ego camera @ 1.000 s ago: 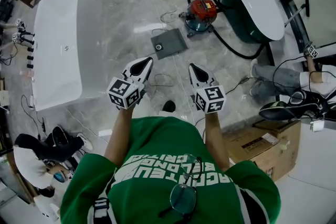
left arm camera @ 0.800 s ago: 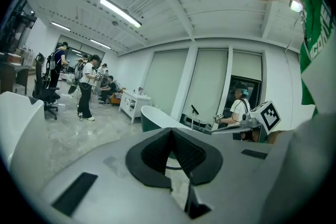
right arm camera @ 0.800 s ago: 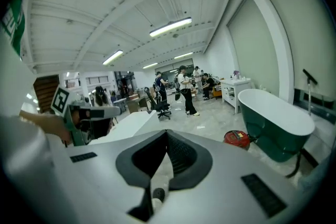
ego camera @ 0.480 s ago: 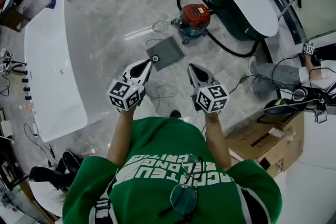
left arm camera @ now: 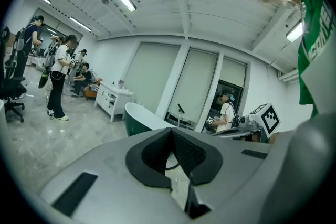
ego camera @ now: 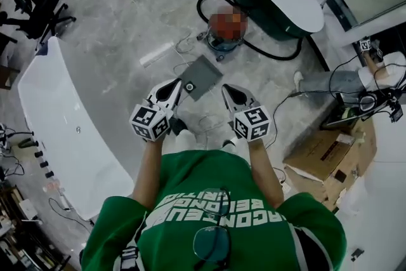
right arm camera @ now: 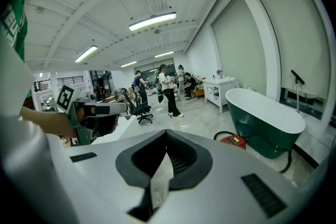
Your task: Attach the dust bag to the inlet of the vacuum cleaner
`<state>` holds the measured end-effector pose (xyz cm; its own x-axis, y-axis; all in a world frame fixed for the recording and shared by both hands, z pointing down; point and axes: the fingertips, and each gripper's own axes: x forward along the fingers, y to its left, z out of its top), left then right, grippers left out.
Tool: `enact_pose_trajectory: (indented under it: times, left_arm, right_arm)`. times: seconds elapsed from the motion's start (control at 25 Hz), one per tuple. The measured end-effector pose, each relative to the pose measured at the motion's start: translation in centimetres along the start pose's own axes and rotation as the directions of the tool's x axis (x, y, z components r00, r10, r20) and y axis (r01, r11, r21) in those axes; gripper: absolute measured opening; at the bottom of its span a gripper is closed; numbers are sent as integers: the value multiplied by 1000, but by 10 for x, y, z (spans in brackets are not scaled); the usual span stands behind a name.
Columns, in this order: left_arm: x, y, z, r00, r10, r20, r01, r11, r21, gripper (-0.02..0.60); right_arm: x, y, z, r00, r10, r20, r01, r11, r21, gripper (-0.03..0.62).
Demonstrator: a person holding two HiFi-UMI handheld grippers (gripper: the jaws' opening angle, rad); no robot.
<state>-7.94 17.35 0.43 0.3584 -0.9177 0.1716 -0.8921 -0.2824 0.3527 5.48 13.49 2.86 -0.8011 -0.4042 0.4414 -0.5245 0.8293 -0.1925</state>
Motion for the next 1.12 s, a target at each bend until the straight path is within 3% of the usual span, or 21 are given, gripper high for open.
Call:
enact_pose_trajectory:
  times: [0.2,0.56,1.12]
  left_arm:
    - [10,36,12,997,-79,-26,79,997,-9,3]
    - [47,32,5,977,-207,-55,206,978,-24,3]
    - [159,40,11,952,-259,-162,270,962,49,3]
  right_arm:
    - [29,15,10,998,-53,-23,53,999,4,8]
    - [33,9,2,990,-124,-67,125,992,6,8]
    - [90,-101,23,995,-90,-42,90,996,3,8]
